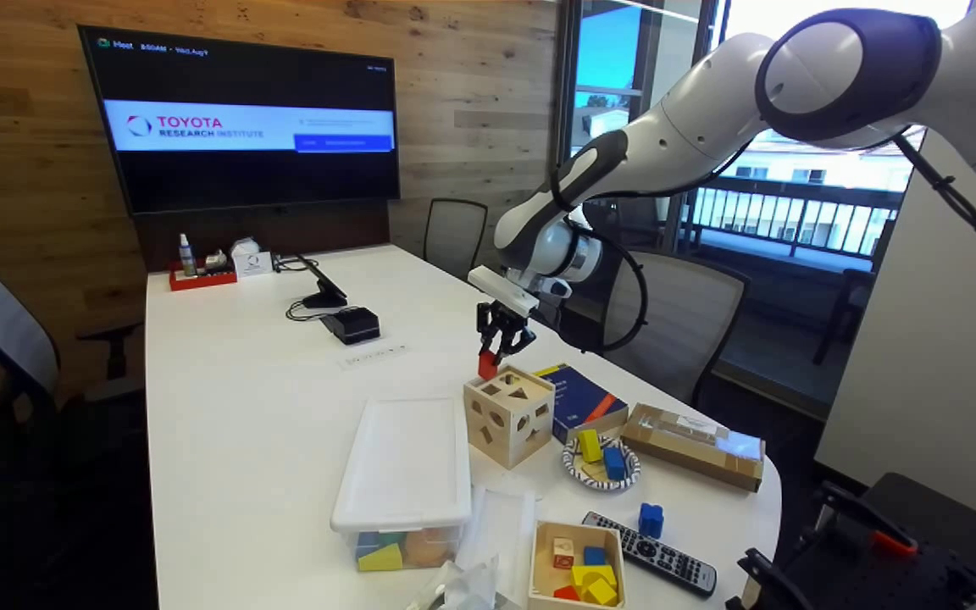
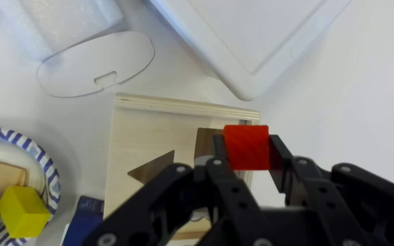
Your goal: Put the orange cube inside the wooden object
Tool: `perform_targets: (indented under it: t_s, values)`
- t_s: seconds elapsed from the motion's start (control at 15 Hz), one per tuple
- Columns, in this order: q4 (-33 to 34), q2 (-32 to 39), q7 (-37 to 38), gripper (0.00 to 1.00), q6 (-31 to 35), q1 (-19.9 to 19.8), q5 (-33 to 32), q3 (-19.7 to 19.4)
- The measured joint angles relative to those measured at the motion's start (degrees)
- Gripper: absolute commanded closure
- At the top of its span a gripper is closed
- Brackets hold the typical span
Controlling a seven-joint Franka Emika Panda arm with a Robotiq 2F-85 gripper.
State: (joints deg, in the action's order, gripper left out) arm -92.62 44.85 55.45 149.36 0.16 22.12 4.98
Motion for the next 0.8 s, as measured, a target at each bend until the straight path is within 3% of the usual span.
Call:
perform_targets:
  t_s: [0.8]
  values:
    - [6.48,5.47,0.11,0.92,-4.88,-0.68,1.68,-0.4]
